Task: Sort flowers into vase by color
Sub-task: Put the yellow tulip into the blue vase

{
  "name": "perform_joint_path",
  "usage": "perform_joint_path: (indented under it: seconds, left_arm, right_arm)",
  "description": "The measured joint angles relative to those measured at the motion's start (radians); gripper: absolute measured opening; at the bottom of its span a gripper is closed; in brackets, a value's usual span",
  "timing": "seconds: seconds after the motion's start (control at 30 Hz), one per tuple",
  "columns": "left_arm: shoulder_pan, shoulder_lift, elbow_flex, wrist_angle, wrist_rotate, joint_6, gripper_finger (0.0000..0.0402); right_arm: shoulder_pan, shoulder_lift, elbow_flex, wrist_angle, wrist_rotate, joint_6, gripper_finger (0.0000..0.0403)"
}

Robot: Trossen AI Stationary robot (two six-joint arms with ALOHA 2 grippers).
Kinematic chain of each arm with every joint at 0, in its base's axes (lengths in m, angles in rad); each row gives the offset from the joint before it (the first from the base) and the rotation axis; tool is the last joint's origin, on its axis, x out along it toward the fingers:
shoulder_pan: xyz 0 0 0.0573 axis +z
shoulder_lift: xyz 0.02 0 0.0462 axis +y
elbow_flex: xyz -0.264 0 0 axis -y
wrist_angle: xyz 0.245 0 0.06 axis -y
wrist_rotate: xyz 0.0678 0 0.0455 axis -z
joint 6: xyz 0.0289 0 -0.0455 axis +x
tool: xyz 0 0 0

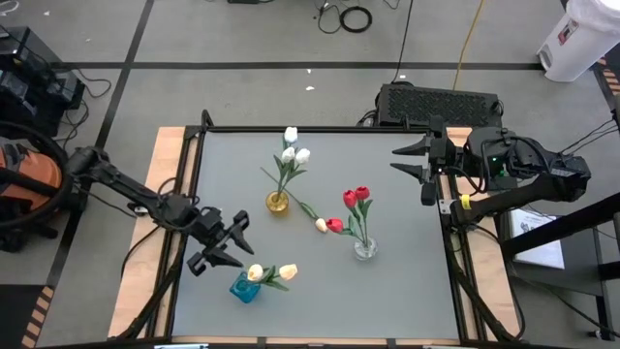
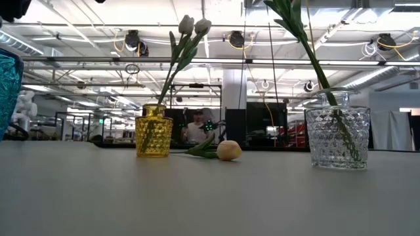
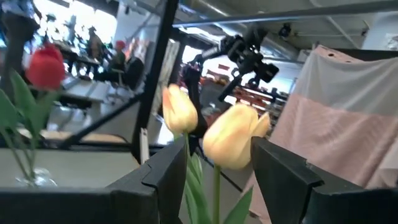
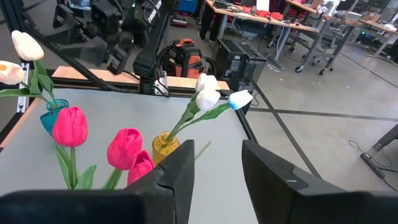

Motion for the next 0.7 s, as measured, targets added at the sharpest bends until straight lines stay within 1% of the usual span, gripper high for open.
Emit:
perform_joint_path:
  seconds: [0.17, 0.43, 0.57, 0.63, 0.7]
  left_arm:
    - [0.000, -0.109, 0.000, -0.089, -0.049, 0.033, 0.0183]
    - [0.000, -0.297, 0.000, -0.217, -0.168, 0.037, 0.0183]
    - [0.000, -0.373, 0.000, -0.278, -0.199, 0.035, 0.0183]
    - [0.000, -0.403, 0.022, -0.356, -0.205, 0.034, 0.0183]
    - [0.000, -0.425, 0.076, -0.469, -0.207, 0.058, 0.0183]
  right_arm:
    - [0.000, 0.000, 0.000, 0.000, 0.000, 0.000, 0.0125]
    - [0.000, 0.000, 0.000, 0.000, 0.000, 0.000, 0.0125]
    - [0.000, 0.000, 0.000, 0.000, 0.000, 0.000, 0.0125]
    - [0.000, 0.000, 0.000, 0.000, 0.000, 0.000, 0.0125]
    - [0.000, 0.000, 0.000, 0.000, 0.000, 0.000, 0.0125]
